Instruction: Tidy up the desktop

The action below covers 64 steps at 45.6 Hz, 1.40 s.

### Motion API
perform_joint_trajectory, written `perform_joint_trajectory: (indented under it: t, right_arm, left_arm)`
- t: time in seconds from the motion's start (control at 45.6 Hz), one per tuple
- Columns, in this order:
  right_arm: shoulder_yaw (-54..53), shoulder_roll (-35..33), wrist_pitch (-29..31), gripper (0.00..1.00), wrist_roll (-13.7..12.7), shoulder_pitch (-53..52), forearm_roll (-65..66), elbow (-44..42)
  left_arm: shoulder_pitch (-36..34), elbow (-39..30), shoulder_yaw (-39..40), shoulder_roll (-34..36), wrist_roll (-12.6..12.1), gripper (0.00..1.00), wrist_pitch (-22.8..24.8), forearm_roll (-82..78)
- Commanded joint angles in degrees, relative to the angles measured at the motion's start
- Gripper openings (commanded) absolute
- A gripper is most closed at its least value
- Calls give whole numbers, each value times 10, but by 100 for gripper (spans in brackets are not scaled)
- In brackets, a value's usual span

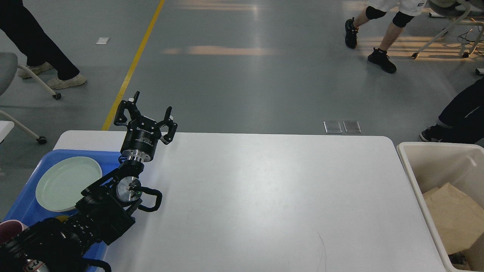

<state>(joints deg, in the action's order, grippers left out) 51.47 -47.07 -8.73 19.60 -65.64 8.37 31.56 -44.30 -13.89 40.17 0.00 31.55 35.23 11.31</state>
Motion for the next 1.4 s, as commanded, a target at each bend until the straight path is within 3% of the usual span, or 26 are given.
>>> perform_joint_trajectory:
  t: [0.0,0.263,0.702,1.096,1.381]
  right_arm:
    - [-15,46,0,100,0,-9,2,-2]
    - [-104,161,-4,100,0,-42,2,-21]
    - [-511,389,-8,100,0,52,-1,-171]
    - [-798,458,-8,100,0,73,-2,-165]
    - [-818,454,-2,100,0,79,-2,-165]
  left_arm:
    - [0,0,0,0,0,96,-1,-1]
    - [0,0,0,0,0,96,0,0]
    - [0,0,0,0,0,96,0,0]
    - [0,0,0,0,0,96,-1,0]
    - [0,0,0,0,0,96,-1,0]
